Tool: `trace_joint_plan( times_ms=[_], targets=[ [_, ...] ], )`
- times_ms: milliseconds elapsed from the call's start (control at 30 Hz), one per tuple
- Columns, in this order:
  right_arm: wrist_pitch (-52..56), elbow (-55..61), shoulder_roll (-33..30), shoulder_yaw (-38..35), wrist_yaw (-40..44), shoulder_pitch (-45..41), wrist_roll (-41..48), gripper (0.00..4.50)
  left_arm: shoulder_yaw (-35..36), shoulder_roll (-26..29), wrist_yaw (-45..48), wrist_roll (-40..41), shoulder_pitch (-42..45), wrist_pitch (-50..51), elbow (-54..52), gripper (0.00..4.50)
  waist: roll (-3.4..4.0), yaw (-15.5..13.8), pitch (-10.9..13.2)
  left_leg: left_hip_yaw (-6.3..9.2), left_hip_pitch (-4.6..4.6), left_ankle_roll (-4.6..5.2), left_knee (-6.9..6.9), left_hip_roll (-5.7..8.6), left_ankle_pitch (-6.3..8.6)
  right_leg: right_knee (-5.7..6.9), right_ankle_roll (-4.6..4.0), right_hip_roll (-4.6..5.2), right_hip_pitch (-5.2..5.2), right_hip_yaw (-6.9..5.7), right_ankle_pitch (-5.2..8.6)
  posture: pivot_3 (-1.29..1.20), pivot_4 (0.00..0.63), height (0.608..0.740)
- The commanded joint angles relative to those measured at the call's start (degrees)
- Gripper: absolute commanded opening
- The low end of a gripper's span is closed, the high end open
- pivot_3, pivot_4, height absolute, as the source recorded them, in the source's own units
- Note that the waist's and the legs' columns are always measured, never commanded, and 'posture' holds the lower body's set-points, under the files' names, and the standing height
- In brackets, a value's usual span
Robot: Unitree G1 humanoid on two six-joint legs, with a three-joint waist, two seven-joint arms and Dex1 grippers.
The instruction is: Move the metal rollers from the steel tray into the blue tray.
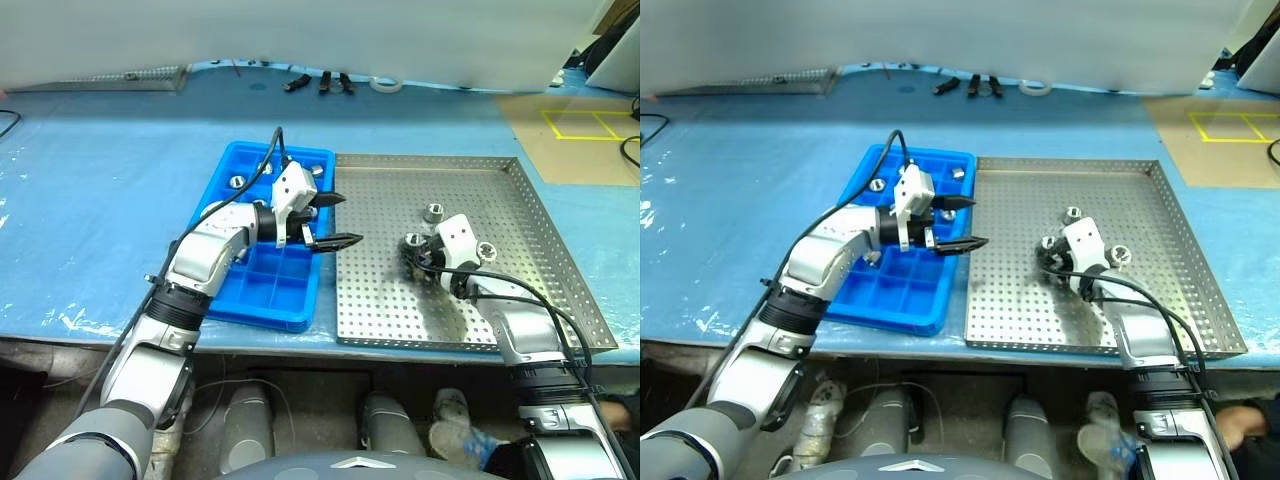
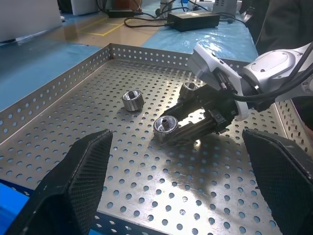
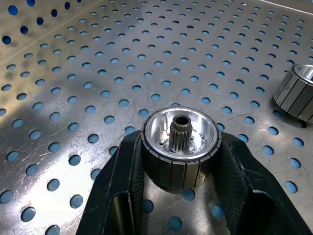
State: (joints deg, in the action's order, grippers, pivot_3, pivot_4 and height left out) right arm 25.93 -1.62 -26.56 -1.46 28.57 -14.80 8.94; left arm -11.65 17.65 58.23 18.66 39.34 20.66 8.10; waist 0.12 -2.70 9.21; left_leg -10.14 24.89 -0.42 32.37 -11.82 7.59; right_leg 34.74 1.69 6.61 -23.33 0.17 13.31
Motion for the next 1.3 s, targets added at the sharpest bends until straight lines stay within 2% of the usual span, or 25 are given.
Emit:
trace_joint_plan(
  times_ms=[33,200,400,600,867,1067,1300],
  targets=[
    [-1.08,1.59,-0.19,-0.75,0.60,-0.74,0.50,1.63,0.64,0.53,-0.21,0.21,0.17,0.33,-2.71,4.50,0.00,0.00,0.00,0.00,0.00,0.00,0.00,0.00,0.00,0.00,0.00,0.00,0.00,0.00,0.00,-0.11,0.150,0.740],
    [-1.01,2.90,-0.47,-0.74,1.73,-1.44,0.92,1.63,2.00,1.88,-0.40,0.76,-0.05,0.93,-3.16,4.50,0.00,0.00,0.00,0.00,0.00,0.00,0.00,0.00,0.00,0.00,0.00,0.00,0.00,0.00,0.00,-0.11,0.150,0.740],
    [3.58,11.79,-0.74,0.96,5.99,-5.25,4.05,1.63,7.53,7.11,-1.77,4.50,-2.89,6.35,-9.25,4.50,0.09,0.43,0.06,0.00,-0.01,-0.03,-0.02,-0.06,-0.02,0.02,-0.01,-0.10,-0.07,0.03,-0.01,-0.08,0.150,0.740],
    [4.59,12.95,0.36,4.65,10.27,-11.34,5.48,1.63,13.14,12.48,-2.83,8.12,-7.82,10.21,-16.58,4.50,0.10,-0.31,0.07,0.05,-0.05,-0.21,-0.18,-0.17,-0.13,0.04,-0.13,-0.21,-0.09,-0.03,0.01,0.02,0.150,0.740],
    [-1.43,-0.90,5.48,12.21,17.85,-23.22,3.98,1.63,22.93,15.86,-11.11,10.77,-19.42,13.01,-26.89,4.50,0.11,-2.62,0.08,0.17,0.06,-0.34,-0.24,-0.20,-0.20,0.11,-0.20,-0.24,-0.22,-0.15,0.03,0.26,0.150,0.740],
    [-6.37,-10.14,9.03,15.56,21.82,-27.46,1.95,1.63,25.88,15.27,-17.39,10.79,-27.64,13.17,-33.29,4.50,0.10,-5.26,0.09,0.27,0.33,-0.48,-0.24,-0.18,-0.29,0.12,-0.22,-0.23,-0.42,-0.26,0.03,0.35,0.150,0.740],
    [-7.71,-16.82,15.53,16.38,19.18,-30.62,-0.53,1.63,27.21,14.66,-20.62,13.36,-34.02,13.55,-37.76,4.50,0.07,-7.05,0.11,0.37,0.39,-0.50,-0.24,-0.19,-0.30,0.22,-0.22,-0.25,-0.50,-0.31,0.03,0.41,0.150,0.740]
  ],
)
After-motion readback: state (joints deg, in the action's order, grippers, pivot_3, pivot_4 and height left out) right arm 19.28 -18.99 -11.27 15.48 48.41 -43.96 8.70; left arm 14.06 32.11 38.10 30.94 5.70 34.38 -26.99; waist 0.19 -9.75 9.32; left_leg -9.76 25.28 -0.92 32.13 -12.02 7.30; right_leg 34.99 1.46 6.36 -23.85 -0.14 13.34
